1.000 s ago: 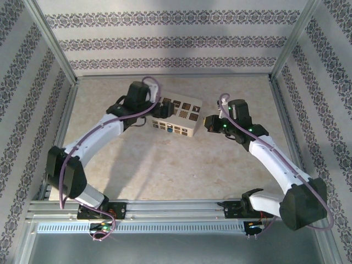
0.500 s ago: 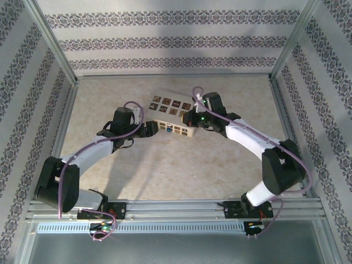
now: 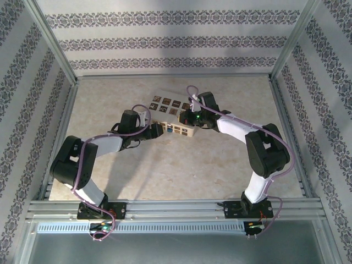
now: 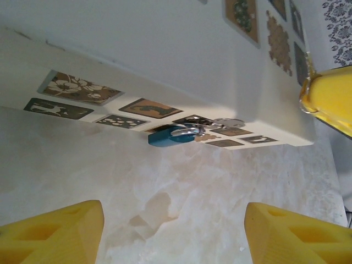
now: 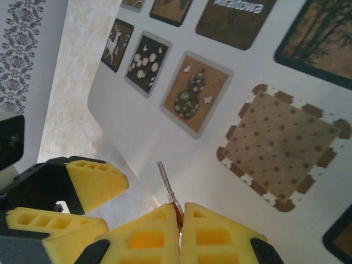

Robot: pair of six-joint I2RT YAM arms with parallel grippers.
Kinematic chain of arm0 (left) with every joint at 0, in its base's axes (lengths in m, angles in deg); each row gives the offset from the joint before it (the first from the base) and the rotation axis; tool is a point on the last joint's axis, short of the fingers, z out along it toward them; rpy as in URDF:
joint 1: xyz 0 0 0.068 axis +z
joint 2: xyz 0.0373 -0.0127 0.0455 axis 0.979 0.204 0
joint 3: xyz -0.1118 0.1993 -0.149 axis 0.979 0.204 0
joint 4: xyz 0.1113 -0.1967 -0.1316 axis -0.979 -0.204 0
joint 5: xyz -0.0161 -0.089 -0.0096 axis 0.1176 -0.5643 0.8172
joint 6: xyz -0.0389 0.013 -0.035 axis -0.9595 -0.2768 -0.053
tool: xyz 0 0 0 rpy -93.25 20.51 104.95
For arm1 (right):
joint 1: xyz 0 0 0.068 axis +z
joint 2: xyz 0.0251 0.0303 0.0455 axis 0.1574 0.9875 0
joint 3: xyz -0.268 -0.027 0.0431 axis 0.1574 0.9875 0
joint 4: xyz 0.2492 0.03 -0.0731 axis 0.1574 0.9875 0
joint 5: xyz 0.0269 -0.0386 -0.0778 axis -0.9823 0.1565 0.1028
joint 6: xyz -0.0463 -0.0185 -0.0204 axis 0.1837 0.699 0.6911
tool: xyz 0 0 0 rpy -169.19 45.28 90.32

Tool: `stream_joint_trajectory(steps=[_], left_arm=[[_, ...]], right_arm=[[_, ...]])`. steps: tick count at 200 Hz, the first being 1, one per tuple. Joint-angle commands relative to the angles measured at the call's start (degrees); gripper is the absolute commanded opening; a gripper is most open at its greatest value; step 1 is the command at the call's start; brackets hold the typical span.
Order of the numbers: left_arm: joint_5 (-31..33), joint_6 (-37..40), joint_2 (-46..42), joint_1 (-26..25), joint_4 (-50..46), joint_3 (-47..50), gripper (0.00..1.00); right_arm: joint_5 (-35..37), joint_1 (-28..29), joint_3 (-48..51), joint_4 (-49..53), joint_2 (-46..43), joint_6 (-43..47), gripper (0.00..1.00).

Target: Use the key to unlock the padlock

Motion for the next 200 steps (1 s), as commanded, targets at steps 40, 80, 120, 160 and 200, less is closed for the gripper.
stream_joint_trajectory(steps=[40, 80, 120, 160, 200], left_arm=[[-0.4, -1.3, 5.9, -1.4, 9.1, -1.0, 0.67], [-1.4, -1.2, 9.0, 0.9, 9.7, -4.8, 0.67], [-2.3, -0.4, 11.5, 3.1, 8.9, -9.2, 0.67], [-2.0, 2.5, 12.4, 3.3, 5.7, -11.3, 0.67], [-3.4, 2.6, 10.1, 3.3, 7.3, -8.1, 0.67]], right_arm=[[-0.4, -0.4, 0.3, -1.1, 1.6, -0.5, 0.0], [-0.4, 0.4, 1.4, -1.2, 1.9, -1.1, 0.0], [0.0, 1.6, 2.2, -1.7, 2.0, -2.0, 0.0], [0.1, 2.4, 2.5, -2.3, 2.2, -3.1, 0.0], [0.7, 2.6, 2.7, -2.7, 2.2, -3.3, 0.0]])
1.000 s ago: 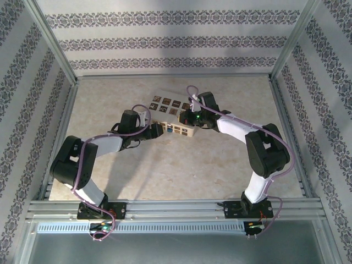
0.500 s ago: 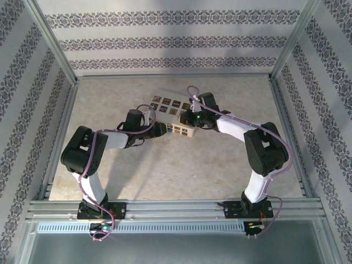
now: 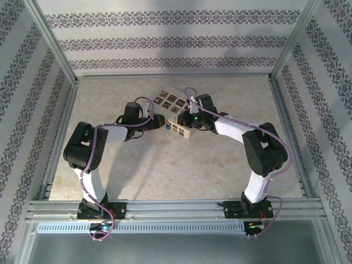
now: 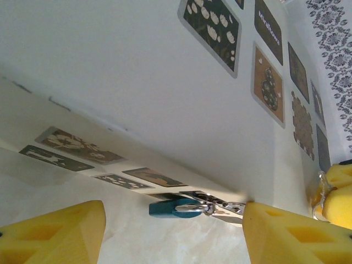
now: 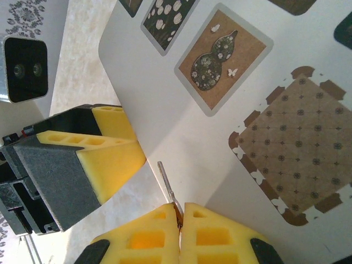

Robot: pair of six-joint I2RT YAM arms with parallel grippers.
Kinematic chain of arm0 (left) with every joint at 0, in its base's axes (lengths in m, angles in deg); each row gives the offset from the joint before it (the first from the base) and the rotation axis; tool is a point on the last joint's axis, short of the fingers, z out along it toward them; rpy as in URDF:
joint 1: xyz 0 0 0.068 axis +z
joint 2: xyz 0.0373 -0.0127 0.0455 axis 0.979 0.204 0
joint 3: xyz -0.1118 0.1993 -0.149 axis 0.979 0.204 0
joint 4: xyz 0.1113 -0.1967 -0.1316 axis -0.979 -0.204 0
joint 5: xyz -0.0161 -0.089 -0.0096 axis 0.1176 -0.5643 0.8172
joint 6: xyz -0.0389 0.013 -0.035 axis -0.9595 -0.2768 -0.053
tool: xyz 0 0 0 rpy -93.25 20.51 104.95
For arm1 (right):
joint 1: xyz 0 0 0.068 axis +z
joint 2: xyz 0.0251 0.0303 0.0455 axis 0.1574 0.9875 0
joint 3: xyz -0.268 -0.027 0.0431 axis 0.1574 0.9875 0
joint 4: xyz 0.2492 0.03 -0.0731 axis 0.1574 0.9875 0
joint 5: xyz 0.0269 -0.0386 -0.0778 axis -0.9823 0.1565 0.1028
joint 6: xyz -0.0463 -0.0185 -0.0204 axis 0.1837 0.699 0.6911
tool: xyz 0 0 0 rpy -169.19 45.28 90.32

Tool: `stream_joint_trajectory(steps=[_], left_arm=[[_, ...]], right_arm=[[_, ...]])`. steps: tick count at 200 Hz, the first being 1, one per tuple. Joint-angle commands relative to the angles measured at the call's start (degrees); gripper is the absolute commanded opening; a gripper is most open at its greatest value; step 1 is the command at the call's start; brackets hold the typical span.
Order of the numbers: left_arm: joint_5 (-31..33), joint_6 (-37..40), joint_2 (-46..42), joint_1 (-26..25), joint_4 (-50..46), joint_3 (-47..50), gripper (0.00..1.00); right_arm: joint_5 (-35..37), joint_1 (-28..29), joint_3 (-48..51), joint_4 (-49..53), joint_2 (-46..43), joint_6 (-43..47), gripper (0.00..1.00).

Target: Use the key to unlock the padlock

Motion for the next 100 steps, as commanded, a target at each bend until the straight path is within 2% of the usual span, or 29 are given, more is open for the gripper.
stream_joint_trajectory(steps=[1, 40, 100], left_arm=[[-1.8, 1.7, -1.9, 0.5, 1.3, 1.7, 0.67], [-2.9, 1.9, -3.0, 0.6, 5.1, 6.7, 0.66], [-5.4, 1.8, 0.8, 0.4, 9.9, 6.3, 0.64]], right_arm=[[0.5, 0.7, 1.3, 0.7, 1.1, -0.9, 0.0], [0.5, 0.7, 1.3, 0.5, 1.5, -1.0, 0.0], [0.7, 0.4, 1.4, 0.7, 1.3, -0.9, 0.0]])
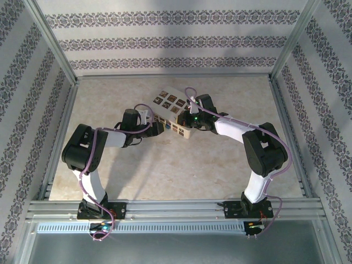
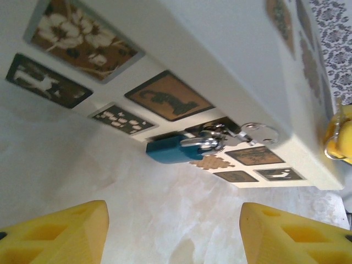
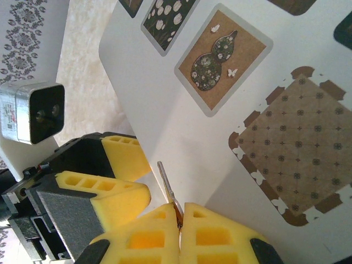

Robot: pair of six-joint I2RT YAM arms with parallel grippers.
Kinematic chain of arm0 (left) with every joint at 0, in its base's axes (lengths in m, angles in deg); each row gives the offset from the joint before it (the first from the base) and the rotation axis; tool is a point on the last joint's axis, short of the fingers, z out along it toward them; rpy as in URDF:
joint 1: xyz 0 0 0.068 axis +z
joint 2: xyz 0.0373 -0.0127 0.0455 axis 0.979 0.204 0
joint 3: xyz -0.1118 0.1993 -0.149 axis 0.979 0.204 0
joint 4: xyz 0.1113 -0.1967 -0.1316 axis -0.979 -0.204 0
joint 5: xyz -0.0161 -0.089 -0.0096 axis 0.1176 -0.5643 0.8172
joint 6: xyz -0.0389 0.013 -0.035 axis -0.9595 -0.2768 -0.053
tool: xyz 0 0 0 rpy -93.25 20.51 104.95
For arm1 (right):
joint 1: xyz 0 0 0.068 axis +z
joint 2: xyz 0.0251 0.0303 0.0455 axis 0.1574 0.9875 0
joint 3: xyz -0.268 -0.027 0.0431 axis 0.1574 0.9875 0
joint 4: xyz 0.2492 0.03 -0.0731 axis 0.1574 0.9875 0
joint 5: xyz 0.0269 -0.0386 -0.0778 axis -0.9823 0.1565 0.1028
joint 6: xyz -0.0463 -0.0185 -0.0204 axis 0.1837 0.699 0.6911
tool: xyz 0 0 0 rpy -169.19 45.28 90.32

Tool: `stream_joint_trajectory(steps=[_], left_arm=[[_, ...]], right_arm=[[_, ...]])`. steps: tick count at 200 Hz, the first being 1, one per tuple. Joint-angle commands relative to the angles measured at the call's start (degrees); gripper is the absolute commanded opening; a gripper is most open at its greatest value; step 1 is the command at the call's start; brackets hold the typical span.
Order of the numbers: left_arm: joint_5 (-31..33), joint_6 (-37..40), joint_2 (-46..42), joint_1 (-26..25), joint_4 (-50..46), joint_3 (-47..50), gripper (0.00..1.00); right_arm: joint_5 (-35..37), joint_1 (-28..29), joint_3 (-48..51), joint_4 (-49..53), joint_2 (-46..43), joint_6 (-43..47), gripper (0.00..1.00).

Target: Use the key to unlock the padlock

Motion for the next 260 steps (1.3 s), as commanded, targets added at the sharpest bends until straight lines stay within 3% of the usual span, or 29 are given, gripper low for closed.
stream_joint_trajectory(steps=[1, 123, 260], left_arm=[[-2.0, 1.2, 2.1, 0.3, 4.4, -0.8, 0.64], [-3.9, 9.0, 8.6, -2.5, 0.4, -9.5, 0.54], [-2.1, 4.5, 9.9, -5.3, 4.0, -7.9, 0.43]], right_arm=[[0.7, 0.4, 1.3, 1.1, 1.3, -0.8, 0.0], [0.6, -0.3, 1.4, 1.7, 1.6, 0.1, 0.0], [0.8, -0.3, 1.6, 1.8, 1.2, 0.2, 0.0]])
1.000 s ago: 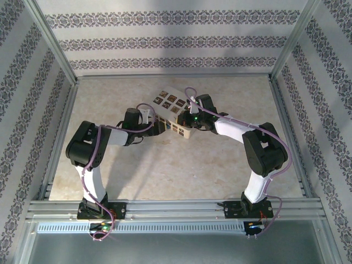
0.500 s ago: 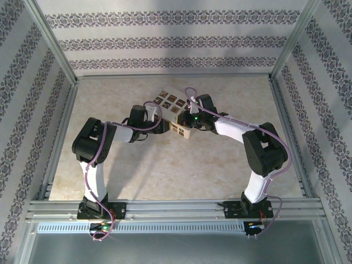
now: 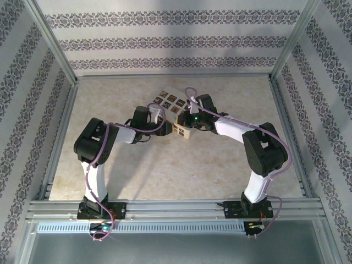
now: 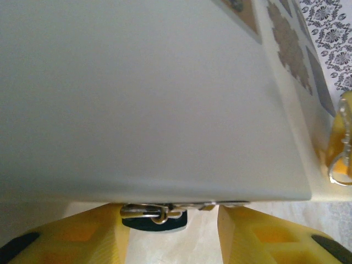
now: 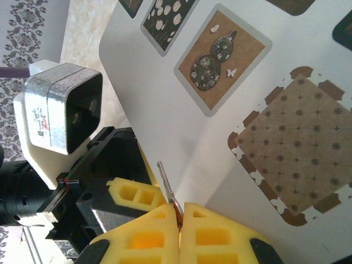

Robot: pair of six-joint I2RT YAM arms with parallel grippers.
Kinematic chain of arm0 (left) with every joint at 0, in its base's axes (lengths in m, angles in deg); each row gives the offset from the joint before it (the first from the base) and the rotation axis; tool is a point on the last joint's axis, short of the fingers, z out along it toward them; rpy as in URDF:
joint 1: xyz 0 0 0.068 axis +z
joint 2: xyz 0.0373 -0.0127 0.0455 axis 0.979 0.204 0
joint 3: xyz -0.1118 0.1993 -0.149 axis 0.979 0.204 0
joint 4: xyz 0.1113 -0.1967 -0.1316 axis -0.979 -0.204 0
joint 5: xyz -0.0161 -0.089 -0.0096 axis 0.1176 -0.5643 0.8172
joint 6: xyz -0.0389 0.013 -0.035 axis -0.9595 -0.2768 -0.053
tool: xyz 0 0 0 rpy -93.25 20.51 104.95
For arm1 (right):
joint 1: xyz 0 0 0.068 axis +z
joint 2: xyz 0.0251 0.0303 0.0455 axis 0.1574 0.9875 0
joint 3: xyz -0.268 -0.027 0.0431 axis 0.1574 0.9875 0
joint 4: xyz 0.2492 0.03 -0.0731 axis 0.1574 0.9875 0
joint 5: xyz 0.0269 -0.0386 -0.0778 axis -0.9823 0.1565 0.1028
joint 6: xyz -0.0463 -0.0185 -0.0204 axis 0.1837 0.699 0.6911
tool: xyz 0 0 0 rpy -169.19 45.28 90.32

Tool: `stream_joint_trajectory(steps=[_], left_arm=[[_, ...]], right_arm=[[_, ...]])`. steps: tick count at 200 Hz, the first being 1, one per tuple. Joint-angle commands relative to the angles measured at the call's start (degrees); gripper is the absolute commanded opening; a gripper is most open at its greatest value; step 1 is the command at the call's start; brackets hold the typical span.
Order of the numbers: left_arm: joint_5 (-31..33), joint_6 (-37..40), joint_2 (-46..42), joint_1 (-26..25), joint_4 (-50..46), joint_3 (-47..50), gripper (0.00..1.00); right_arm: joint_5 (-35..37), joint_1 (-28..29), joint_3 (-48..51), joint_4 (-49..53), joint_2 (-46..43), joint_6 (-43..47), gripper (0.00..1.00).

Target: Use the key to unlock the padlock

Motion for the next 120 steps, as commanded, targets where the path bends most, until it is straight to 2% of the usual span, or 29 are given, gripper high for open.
stream_joint_trajectory(steps=[1, 69, 120], left_arm=[[0.7, -1.8, 1.3, -0.7, 2.9, 0.4, 0.43], [2.2, -4.4, 1.7, -0.7, 5.3, 0.8, 0.35], [3.6, -6.6, 2.2, -1.2, 7.1, 0.7, 0.34]], right_arm=[[0.9, -0.1, 1.5, 1.8, 1.2, 0.2, 0.0], [1.0, 0.1, 1.8, 1.6, 1.0, 0.1, 0.0], [1.1, 0.2, 2.0, 1.6, 0.9, -0.1, 0.0]])
